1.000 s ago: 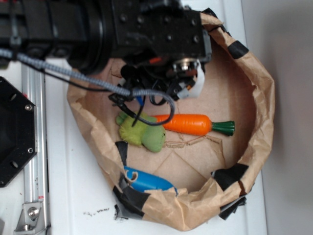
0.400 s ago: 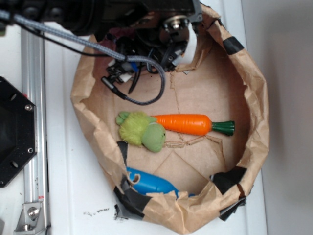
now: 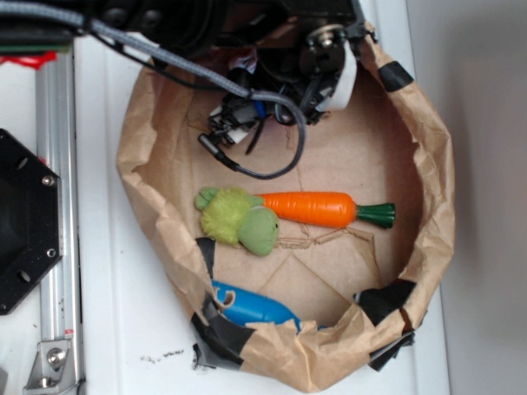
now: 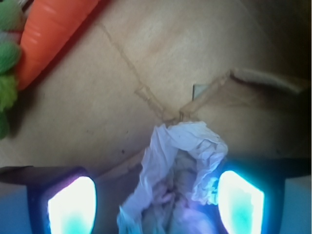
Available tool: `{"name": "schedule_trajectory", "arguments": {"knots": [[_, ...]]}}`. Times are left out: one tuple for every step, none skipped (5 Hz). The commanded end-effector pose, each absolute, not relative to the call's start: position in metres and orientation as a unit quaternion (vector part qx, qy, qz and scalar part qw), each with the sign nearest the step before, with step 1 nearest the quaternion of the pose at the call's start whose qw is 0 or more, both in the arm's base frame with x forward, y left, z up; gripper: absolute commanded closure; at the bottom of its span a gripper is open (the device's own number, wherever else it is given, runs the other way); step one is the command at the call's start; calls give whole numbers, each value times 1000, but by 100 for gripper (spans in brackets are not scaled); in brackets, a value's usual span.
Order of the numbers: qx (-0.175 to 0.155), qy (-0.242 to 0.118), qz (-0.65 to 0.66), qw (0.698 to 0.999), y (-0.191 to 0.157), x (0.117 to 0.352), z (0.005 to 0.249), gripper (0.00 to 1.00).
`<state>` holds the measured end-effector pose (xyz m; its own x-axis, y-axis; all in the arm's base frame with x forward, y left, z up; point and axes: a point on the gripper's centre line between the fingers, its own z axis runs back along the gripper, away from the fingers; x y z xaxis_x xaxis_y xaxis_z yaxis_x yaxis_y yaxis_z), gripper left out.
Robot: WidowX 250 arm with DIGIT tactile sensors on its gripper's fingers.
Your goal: Grab the white paper.
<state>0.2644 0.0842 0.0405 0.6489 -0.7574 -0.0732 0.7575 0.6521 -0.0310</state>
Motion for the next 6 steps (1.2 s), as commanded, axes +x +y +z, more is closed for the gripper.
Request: {"name": "schedule_trajectory", "arguments": {"knots": [[21, 18, -416, 909, 73, 274, 47, 0], [25, 13, -403, 915, 74, 273, 48, 1], [24, 5, -373, 927, 76, 273, 49, 100], [23, 5, -368, 930, 78, 274, 50, 100], [6, 13, -361, 933, 82, 275, 53, 100], [8, 2, -350, 937, 83, 275, 55, 100]]}}
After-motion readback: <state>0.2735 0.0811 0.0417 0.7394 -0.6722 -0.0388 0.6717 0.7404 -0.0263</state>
